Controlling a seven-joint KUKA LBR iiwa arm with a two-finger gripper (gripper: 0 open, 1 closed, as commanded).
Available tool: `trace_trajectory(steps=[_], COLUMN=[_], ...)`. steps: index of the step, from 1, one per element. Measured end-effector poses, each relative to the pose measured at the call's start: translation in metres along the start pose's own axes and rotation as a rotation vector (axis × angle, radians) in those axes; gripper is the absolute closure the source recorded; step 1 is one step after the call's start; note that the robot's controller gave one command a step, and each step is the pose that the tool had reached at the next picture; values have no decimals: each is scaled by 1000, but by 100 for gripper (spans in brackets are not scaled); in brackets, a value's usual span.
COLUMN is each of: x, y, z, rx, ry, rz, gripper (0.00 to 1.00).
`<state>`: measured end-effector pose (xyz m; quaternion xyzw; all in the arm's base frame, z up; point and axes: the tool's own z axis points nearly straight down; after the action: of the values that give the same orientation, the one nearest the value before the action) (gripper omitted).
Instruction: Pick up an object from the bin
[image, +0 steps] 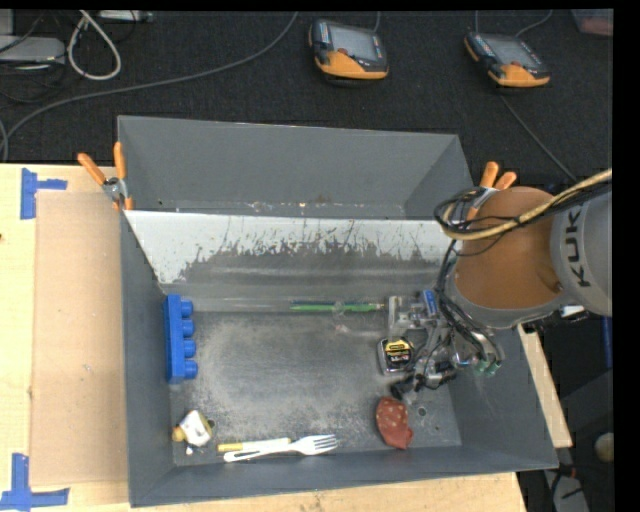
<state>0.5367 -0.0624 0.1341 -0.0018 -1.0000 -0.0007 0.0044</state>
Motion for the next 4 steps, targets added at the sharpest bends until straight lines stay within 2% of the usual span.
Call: trace_trajectory(steps=[1, 2, 3, 4], x=[-2, -10, -14, -27], y=[0, -68, -70, -63], z=[-5, -23, -9, 3], rx=[1, 3, -2, 0], ry=[-7, -7, -3, -6], rz=[-2, 76, 4, -111], gripper=[0, 0, 0, 0])
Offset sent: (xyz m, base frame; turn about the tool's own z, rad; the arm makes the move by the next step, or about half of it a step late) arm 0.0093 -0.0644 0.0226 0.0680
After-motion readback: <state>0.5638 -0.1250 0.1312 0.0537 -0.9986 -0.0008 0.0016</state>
